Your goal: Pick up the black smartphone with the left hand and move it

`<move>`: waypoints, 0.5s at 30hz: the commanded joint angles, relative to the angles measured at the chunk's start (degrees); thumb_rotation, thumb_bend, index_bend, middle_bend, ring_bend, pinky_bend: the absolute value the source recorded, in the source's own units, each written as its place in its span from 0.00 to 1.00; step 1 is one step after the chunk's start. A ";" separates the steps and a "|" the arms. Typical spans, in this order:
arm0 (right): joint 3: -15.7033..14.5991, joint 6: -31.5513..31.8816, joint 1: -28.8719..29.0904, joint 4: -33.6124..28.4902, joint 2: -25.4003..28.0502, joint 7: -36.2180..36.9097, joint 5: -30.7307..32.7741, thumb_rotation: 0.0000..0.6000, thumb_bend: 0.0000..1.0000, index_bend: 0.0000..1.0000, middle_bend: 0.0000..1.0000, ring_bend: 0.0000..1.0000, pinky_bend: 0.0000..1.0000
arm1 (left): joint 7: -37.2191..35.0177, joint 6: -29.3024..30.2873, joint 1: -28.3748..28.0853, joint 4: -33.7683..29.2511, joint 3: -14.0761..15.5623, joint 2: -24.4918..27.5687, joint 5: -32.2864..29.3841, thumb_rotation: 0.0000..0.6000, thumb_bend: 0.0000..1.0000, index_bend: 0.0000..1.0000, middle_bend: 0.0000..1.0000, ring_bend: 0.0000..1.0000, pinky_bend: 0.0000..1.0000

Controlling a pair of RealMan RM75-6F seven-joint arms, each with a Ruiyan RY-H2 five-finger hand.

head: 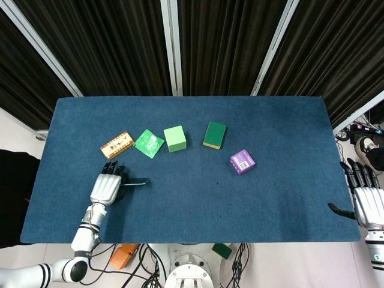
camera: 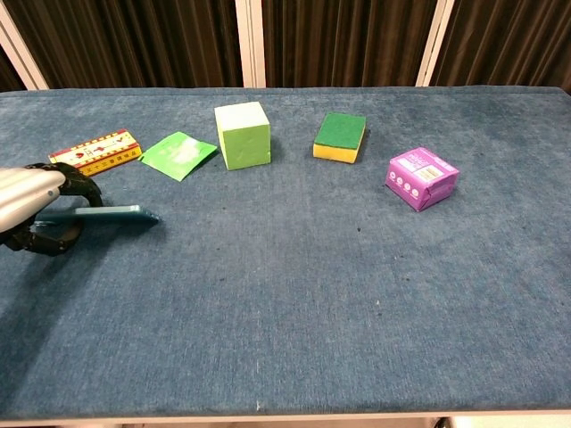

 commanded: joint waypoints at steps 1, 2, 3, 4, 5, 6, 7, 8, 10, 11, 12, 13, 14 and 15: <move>-0.05 0.14 -0.07 0.05 -0.04 0.14 -0.14 1.00 0.15 0.00 0.00 0.00 0.00 | -1.35 -1.14 -0.81 -2.48 1.12 1.59 2.41 1.00 0.63 0.58 0.19 0.04 0.06; -0.08 0.22 -0.12 0.07 -0.05 0.18 -0.21 1.00 0.15 0.00 0.00 0.00 0.00 | -1.52 -1.53 -1.08 -3.33 1.26 1.95 2.85 1.00 0.63 0.58 0.19 0.04 0.06; -0.14 0.36 -0.21 0.08 -0.03 0.22 -0.31 1.00 0.15 0.00 0.00 0.00 0.00 | -1.69 -2.18 -1.55 -4.39 1.48 2.42 3.56 1.00 0.64 0.58 0.19 0.04 0.06; -0.17 0.47 -0.28 0.09 -0.03 0.25 -0.36 1.00 0.15 0.00 0.00 0.00 0.00 | -1.85 -2.78 -1.96 -5.09 1.64 2.75 4.08 1.00 0.64 0.58 0.19 0.04 0.06; -0.21 0.54 -0.34 0.10 -0.02 0.30 -0.39 1.00 0.15 0.00 0.00 0.00 0.00 | -1.96 -3.43 -2.40 -5.70 1.74 3.01 4.47 1.00 0.63 0.58 0.19 0.04 0.06; -0.25 0.63 -0.45 0.12 0.01 0.39 -0.38 1.00 0.15 0.00 0.00 0.00 0.00 | -1.99 -4.50 -3.10 -6.34 1.85 3.32 4.88 1.00 0.63 0.58 0.19 0.04 0.06; -0.28 0.68 -0.52 0.14 0.02 0.47 -0.35 1.00 0.15 0.00 0.00 0.00 0.00 | -2.02 -5.36 -3.65 -6.69 1.87 3.49 5.05 1.00 0.63 0.58 0.19 0.04 0.06; -0.30 0.74 -0.60 0.17 0.03 0.55 -0.33 1.00 0.15 0.00 0.00 0.00 0.00 | -2.03 -6.15 -4.20 -6.91 1.81 3.54 5.11 1.00 0.63 0.58 0.19 0.04 0.06; -0.35 0.91 -0.78 0.23 0.04 0.73 -0.30 1.00 0.15 0.00 0.00 0.00 0.00 | -1.82 -8.14 -5.53 -7.04 1.65 3.57 4.97 1.00 0.63 0.58 0.19 0.04 0.06; -0.38 1.00 -0.86 0.27 0.04 0.82 -0.32 1.00 0.15 0.00 0.00 0.00 0.00 | -1.66 -8.95 -6.10 -7.06 1.50 3.59 4.69 1.00 0.63 0.58 0.19 0.04 0.06; -0.42 1.12 -0.97 0.32 0.05 0.93 -0.35 1.00 0.15 0.00 0.00 0.00 0.00 | -1.54 -9.85 -6.78 -7.10 1.23 3.55 4.31 1.00 0.63 0.58 0.19 0.04 0.06; -0.44 1.19 -1.05 0.36 0.04 0.98 -0.34 1.00 0.15 0.00 0.00 0.00 0.00 | -1.53 -10.39 -7.22 -7.13 1.00 3.54 4.00 1.00 0.63 0.57 0.19 0.04 0.06; -0.46 1.24 -1.12 0.41 0.03 1.04 -0.31 1.00 0.15 0.00 0.00 0.00 0.00 | -1.52 -10.95 -7.62 -7.23 0.79 3.58 3.51 1.00 0.62 0.54 0.18 0.03 0.06; -0.48 1.26 -1.19 0.48 0.01 1.14 -0.28 1.00 0.15 0.00 0.00 0.00 0.00 | -1.42 -11.77 -8.13 -7.53 0.46 3.74 2.48 1.00 0.61 0.48 0.17 0.02 0.06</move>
